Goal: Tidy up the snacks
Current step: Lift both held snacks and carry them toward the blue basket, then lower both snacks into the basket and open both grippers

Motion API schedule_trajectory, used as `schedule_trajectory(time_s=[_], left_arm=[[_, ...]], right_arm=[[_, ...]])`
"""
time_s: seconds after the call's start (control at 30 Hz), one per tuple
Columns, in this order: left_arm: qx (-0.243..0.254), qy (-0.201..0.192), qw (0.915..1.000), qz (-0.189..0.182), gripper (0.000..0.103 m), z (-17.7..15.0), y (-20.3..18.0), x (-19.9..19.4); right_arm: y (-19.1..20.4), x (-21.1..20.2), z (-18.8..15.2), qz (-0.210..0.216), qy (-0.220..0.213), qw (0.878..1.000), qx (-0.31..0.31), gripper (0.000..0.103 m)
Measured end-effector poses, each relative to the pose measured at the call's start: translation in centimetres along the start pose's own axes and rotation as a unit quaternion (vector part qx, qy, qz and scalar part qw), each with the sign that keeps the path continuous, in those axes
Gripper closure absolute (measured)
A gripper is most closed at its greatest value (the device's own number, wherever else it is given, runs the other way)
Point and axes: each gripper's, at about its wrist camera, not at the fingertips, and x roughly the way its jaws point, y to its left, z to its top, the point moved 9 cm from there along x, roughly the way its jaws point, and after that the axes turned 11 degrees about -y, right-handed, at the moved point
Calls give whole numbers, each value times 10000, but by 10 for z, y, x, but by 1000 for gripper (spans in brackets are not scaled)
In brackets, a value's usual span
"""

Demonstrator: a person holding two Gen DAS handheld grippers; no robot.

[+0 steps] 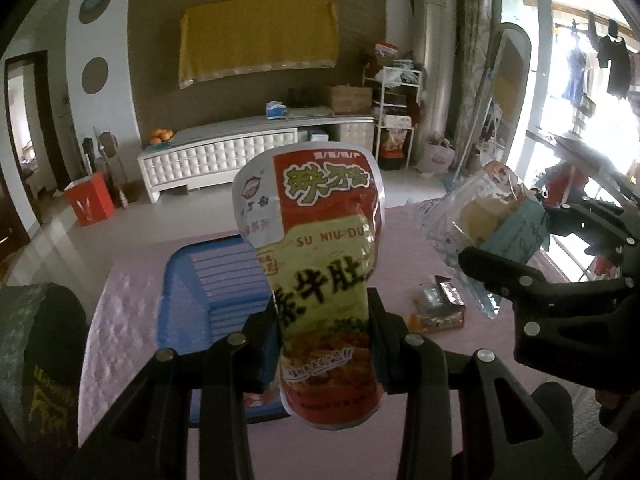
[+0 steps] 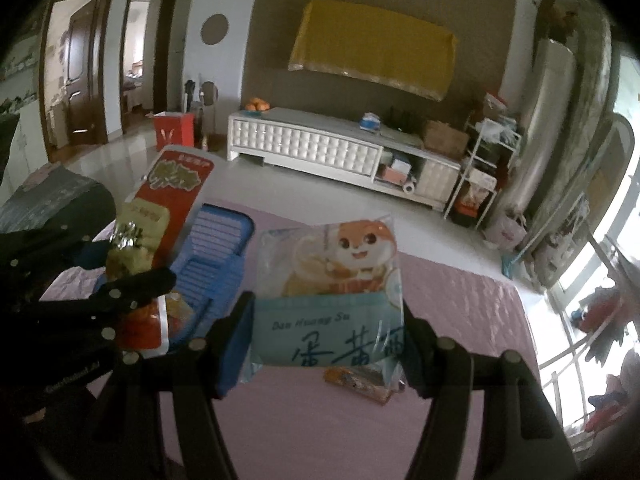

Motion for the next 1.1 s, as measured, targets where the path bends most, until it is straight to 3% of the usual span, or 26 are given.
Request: schedule_trajectory(time_s=[0.3, 0.63, 1.1], left_arm=[[-62, 71, 9995, 303, 68, -9, 62, -4], [-217, 509, 9981, 272, 68, -29, 115, 22], [-348, 954, 9946, 191, 68, -46, 144, 83]], right_arm=[[52, 20, 13, 355, -60, 9991, -220, 34], [92, 57, 19, 614, 22, 9968, -508, 34], [125, 116, -2, 1047, 550, 9918, -493, 34]])
